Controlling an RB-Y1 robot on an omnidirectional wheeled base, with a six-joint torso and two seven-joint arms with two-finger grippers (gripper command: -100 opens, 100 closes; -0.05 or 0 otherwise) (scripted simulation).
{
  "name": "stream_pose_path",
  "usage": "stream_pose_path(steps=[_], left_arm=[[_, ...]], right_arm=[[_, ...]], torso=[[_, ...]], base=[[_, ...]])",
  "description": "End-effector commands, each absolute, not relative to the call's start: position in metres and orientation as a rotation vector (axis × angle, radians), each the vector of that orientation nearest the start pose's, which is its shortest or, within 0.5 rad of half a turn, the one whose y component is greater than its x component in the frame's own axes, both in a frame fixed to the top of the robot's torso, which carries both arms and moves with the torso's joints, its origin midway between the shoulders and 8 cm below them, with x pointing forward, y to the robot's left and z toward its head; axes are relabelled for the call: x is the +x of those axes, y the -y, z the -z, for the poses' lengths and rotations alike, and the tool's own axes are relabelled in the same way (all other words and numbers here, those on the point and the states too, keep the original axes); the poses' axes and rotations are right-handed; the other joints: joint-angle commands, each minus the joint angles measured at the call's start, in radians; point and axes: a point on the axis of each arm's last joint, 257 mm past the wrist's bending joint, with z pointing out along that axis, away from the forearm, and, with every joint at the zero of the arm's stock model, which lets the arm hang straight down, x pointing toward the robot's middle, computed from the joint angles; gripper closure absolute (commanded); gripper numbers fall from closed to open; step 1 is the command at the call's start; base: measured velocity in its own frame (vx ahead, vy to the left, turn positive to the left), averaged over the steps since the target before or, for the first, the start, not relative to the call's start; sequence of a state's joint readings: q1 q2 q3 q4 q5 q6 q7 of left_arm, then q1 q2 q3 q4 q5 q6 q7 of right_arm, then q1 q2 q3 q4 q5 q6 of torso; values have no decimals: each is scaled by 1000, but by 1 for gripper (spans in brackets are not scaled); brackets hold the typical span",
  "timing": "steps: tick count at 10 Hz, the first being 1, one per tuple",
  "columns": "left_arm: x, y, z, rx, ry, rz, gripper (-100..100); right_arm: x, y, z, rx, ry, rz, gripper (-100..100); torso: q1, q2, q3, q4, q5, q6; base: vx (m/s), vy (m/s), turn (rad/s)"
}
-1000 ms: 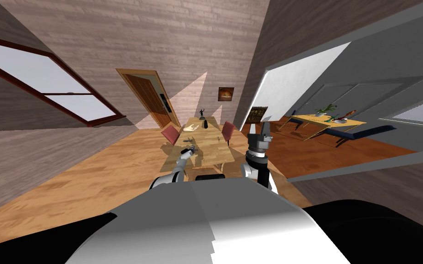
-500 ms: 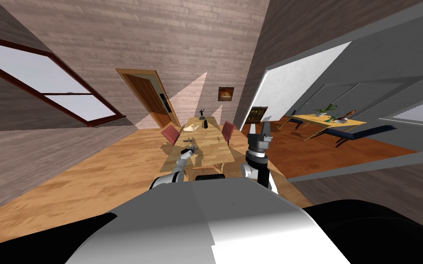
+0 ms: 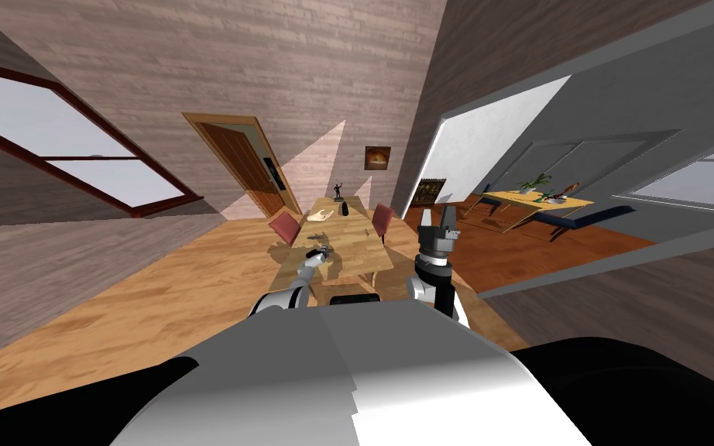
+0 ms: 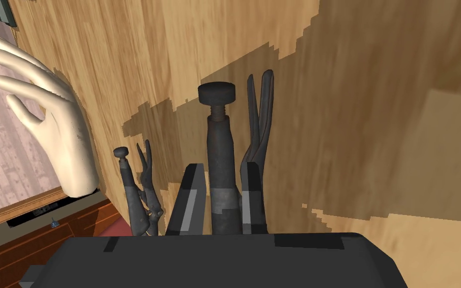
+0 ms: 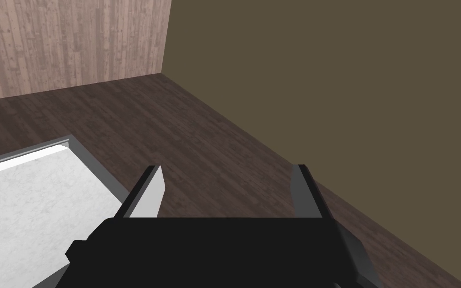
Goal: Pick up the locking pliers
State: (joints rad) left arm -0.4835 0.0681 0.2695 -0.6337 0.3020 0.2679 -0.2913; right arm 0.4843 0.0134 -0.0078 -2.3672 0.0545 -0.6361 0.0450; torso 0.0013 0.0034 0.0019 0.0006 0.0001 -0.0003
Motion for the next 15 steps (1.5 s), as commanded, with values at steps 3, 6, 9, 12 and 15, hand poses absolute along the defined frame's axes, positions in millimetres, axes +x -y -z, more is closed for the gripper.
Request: stream_pose_path(steps=[3, 6, 9, 12, 15], left_arm=[[563, -258, 464, -1816, -1640, 811, 100], [565, -262, 463, -1839, -1616, 813, 100], [570, -273, 459, -1840, -1601, 797, 100], [573, -278, 457, -1859, -1577, 798, 100], [574, -283, 456, -1857, -1570, 790, 100]], right_arm=[[299, 264, -88, 425, -477, -1269, 0], [299, 264, -89, 425, -477, -1269, 0], [299, 264, -88, 425, -477, -1269, 0], [299, 264, -88, 425, -477, -1269, 0], [299, 264, -88, 425, -477, -1269, 0]], torso=[[0, 0, 0, 0, 0, 0], [0, 0, 0, 0, 0, 0], [-1, 0, 0, 0, 0, 0], [0, 0, 0, 0, 0, 0], [0, 1, 0, 0, 0, 0]], base=[[-35, 12, -64], [-37, 9, -47], [-43, 7, -60], [-35, 8, -47], [-33, 6, -38]])
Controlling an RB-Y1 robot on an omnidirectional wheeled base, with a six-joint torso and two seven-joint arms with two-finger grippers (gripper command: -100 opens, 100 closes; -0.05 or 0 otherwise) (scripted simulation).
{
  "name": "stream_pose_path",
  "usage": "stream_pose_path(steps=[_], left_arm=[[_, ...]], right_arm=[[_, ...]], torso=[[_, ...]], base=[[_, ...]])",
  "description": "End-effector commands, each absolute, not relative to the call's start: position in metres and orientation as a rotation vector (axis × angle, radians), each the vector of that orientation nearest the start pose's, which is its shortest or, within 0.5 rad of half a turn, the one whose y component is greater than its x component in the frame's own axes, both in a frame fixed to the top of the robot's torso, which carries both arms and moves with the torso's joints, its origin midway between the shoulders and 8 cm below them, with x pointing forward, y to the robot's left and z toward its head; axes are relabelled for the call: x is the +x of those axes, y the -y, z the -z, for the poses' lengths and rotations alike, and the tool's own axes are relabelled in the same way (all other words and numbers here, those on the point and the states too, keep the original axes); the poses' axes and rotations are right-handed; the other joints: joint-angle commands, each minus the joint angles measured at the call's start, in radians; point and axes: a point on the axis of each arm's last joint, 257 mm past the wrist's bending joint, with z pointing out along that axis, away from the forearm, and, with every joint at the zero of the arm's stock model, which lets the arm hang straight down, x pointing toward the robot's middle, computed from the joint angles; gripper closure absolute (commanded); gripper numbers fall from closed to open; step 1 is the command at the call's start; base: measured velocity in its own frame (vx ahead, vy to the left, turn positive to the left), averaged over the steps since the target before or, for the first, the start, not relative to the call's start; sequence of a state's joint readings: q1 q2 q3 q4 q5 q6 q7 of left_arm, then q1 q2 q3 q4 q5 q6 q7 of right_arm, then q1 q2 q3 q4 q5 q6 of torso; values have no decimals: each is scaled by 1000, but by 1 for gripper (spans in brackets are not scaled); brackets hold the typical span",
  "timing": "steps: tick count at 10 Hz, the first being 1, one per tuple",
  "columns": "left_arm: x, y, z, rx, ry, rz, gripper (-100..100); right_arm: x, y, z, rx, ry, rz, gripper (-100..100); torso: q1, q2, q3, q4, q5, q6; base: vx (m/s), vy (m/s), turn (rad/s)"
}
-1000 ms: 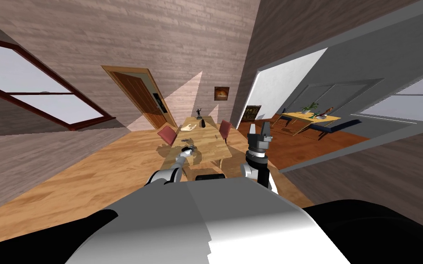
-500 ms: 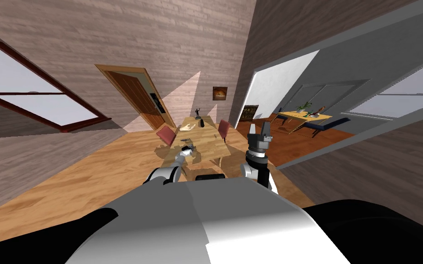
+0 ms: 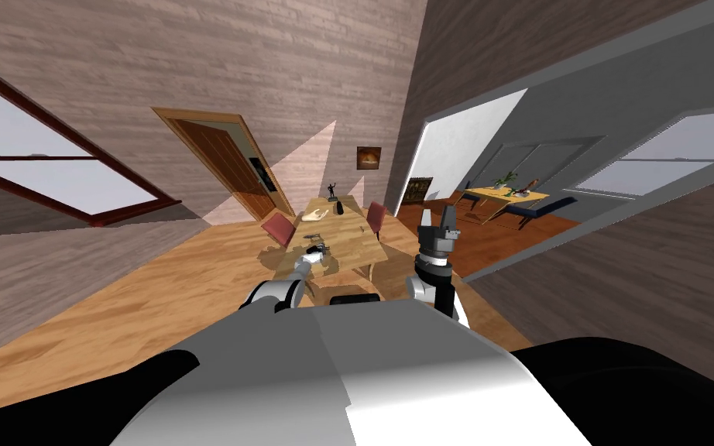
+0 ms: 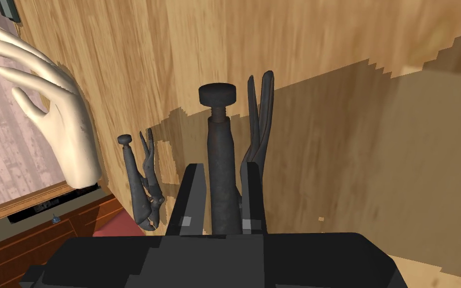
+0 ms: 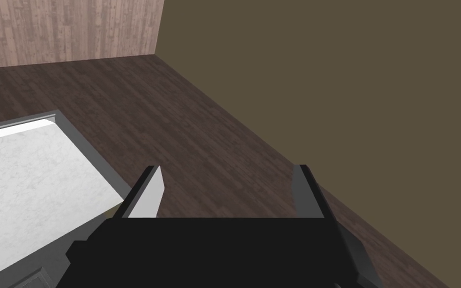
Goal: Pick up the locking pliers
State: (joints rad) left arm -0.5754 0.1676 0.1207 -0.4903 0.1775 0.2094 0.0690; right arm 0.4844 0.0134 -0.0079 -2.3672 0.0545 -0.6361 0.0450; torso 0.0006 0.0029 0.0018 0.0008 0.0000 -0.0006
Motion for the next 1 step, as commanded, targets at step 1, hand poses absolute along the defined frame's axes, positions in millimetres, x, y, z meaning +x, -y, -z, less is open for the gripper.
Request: stream_pose_path(steps=[1], left_arm=[[574, -283, 456, -1860, -1568, 791, 0]], right_arm=[[299, 264, -88, 425, -477, -1269, 0]], torso=[[0, 0, 0, 0, 0, 0]], base=[[0, 0, 0]])
